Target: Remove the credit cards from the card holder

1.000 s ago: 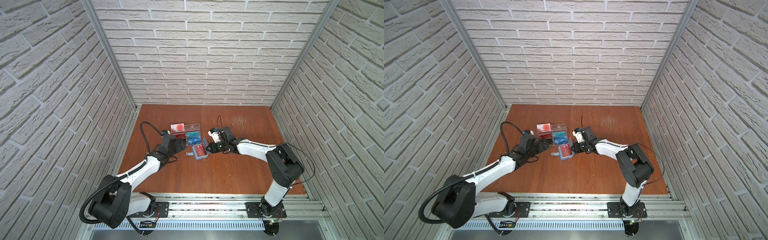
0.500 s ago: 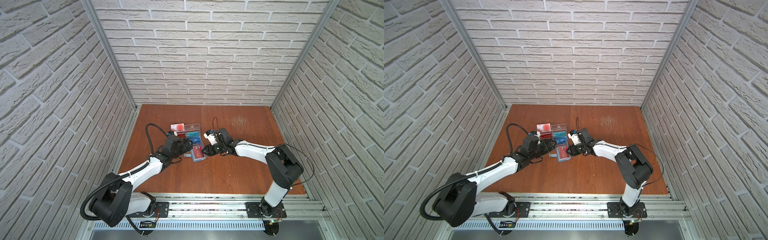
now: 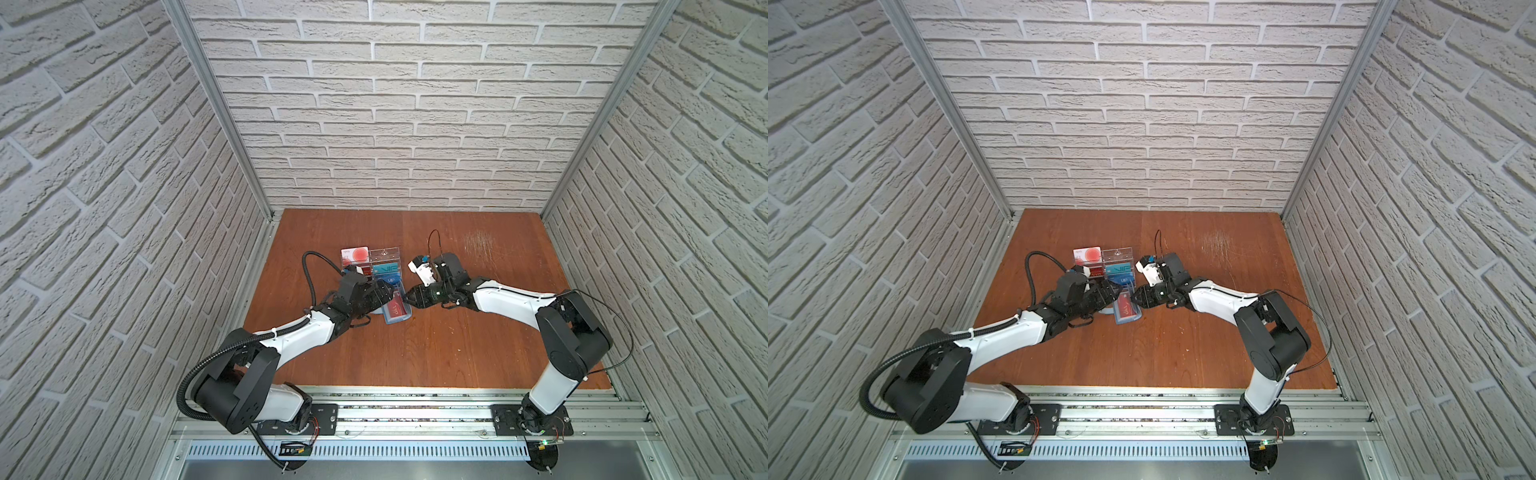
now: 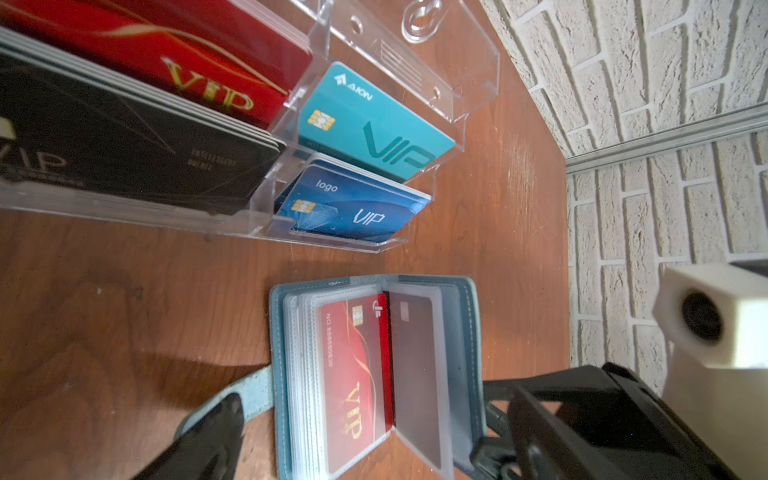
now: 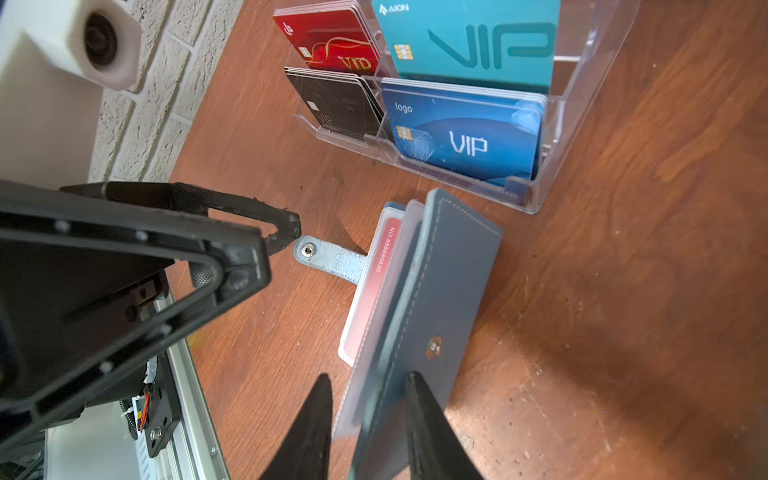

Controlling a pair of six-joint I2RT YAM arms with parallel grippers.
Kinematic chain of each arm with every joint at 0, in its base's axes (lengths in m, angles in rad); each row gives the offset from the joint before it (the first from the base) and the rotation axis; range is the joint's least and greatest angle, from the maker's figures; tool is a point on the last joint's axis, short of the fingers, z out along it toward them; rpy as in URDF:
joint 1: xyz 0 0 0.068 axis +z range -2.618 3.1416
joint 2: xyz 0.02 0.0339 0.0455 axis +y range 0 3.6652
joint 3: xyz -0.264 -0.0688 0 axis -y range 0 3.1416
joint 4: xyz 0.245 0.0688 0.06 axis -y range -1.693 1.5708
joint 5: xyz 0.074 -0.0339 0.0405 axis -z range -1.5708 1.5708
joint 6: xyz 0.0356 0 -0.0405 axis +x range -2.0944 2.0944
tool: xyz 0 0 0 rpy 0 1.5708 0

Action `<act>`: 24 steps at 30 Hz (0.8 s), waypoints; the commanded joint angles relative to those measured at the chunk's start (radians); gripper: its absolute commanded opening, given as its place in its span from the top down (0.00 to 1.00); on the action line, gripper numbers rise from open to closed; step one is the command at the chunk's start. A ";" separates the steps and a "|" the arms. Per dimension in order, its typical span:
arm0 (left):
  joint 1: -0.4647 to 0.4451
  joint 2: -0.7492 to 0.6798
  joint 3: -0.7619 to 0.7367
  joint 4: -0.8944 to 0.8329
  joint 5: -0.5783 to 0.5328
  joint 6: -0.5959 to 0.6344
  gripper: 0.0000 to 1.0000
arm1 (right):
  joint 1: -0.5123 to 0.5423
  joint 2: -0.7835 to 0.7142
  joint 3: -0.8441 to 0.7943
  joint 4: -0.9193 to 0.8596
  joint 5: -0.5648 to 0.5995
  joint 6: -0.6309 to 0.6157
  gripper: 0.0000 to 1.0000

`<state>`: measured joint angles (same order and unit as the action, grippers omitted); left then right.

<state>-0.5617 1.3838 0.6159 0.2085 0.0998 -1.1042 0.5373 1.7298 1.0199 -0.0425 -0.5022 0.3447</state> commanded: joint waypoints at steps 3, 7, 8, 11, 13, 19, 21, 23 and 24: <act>-0.005 0.020 0.019 0.064 0.009 -0.017 0.02 | -0.004 -0.013 0.009 -0.005 0.012 -0.004 0.70; -0.004 0.024 0.021 0.067 0.008 -0.018 0.02 | -0.003 0.005 0.025 -0.033 0.034 -0.009 0.71; -0.004 0.026 0.021 0.068 0.008 -0.019 0.02 | -0.003 0.008 0.027 -0.034 0.034 -0.009 0.71; -0.005 0.041 0.024 0.080 0.010 -0.030 0.02 | -0.004 0.014 0.032 -0.044 0.041 -0.010 0.71; -0.005 0.056 0.029 0.101 0.023 -0.042 0.02 | -0.004 0.017 0.034 -0.049 0.047 -0.012 0.71; -0.007 0.096 0.072 0.146 0.059 -0.083 0.02 | -0.004 0.028 0.042 -0.057 0.049 -0.012 0.71; -0.013 0.100 0.094 0.142 0.062 -0.086 0.02 | -0.004 0.030 0.043 -0.059 0.051 -0.012 0.71; -0.017 0.098 0.107 0.129 0.063 -0.090 0.02 | -0.005 0.027 0.042 -0.059 0.054 -0.013 0.71; -0.017 0.101 0.110 0.130 0.067 -0.096 0.02 | -0.005 0.026 0.042 -0.061 0.056 -0.013 0.71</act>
<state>-0.5713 1.4803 0.6964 0.2863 0.1516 -1.1831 0.5365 1.7523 1.0435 -0.1055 -0.4633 0.3428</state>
